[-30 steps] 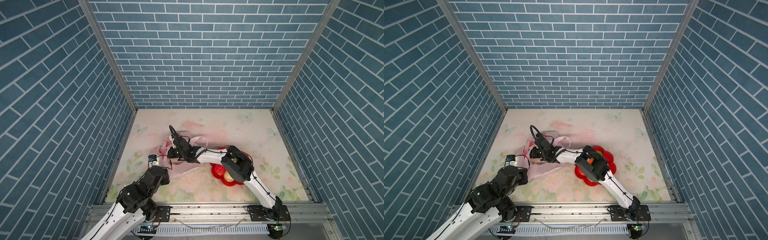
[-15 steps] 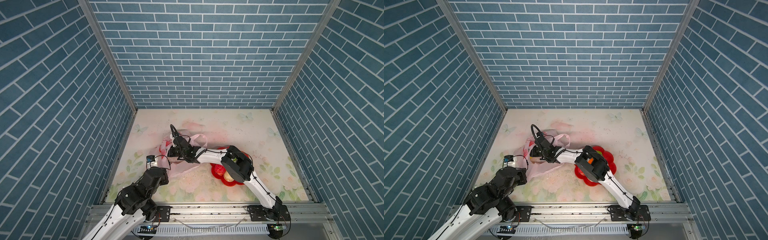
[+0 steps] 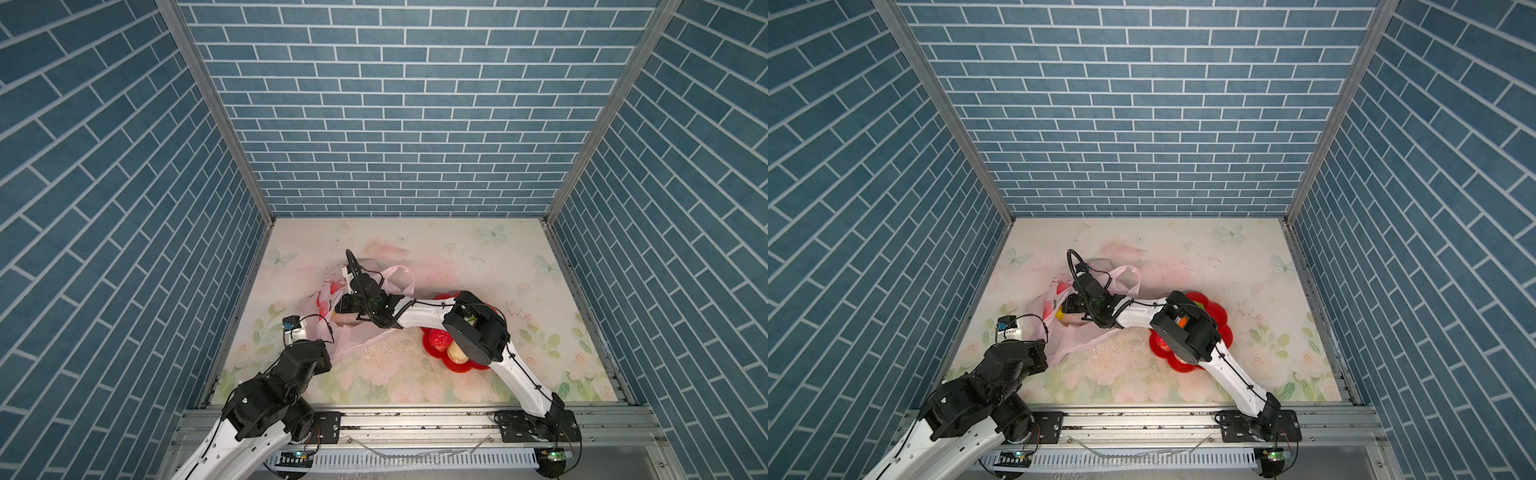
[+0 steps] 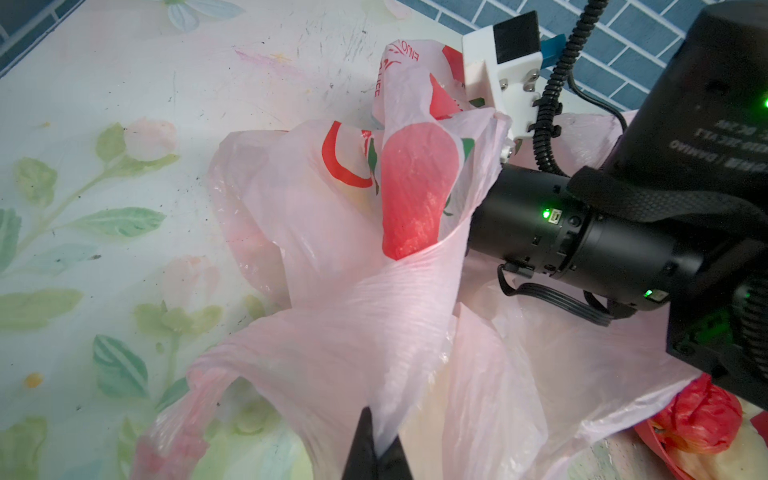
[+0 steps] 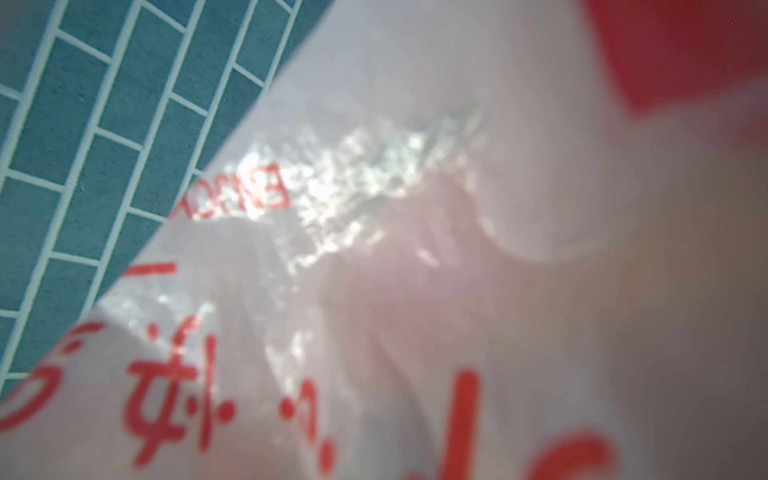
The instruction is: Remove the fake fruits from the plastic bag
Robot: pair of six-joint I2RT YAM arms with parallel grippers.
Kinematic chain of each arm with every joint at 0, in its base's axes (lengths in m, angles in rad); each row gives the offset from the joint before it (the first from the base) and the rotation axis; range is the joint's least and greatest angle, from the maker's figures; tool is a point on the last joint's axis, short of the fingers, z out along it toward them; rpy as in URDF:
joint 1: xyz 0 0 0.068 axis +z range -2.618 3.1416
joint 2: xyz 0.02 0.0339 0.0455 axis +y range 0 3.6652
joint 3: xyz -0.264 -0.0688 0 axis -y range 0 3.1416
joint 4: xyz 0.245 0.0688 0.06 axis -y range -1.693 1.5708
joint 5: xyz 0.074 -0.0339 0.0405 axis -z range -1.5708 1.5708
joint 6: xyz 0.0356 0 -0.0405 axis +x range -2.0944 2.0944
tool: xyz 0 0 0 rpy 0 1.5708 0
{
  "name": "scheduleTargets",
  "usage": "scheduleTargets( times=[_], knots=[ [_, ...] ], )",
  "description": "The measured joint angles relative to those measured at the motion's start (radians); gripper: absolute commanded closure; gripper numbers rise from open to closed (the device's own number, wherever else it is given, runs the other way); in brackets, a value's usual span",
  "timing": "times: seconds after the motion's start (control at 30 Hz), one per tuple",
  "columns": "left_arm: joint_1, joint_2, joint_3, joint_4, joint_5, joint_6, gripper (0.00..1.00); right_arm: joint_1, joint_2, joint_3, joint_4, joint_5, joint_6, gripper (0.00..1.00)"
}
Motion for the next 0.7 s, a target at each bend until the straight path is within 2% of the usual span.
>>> scheduleTargets(
  times=[0.1, 0.47, 0.57, 0.7],
  knots=[
    [0.0, -0.002, -0.006, -0.006, -0.002, -0.004, 1.0, 0.0, -0.008, -0.018, 0.011, 0.0, 0.0, 0.97],
    [0.0, -0.002, -0.008, -0.029, -0.019, -0.026, 1.0, -0.002, -0.043, -0.073, 0.023, 0.004, -0.002, 1.0],
    [0.0, 0.01, -0.003, -0.055, -0.025, -0.046, 1.0, -0.002, -0.047, -0.073, 0.014, 0.003, -0.003, 0.96],
    [0.0, 0.065, 0.032, -0.083, -0.024, -0.082, 1.0, -0.004, -0.048, -0.073, 0.005, -0.004, -0.009, 0.84]
  ],
)
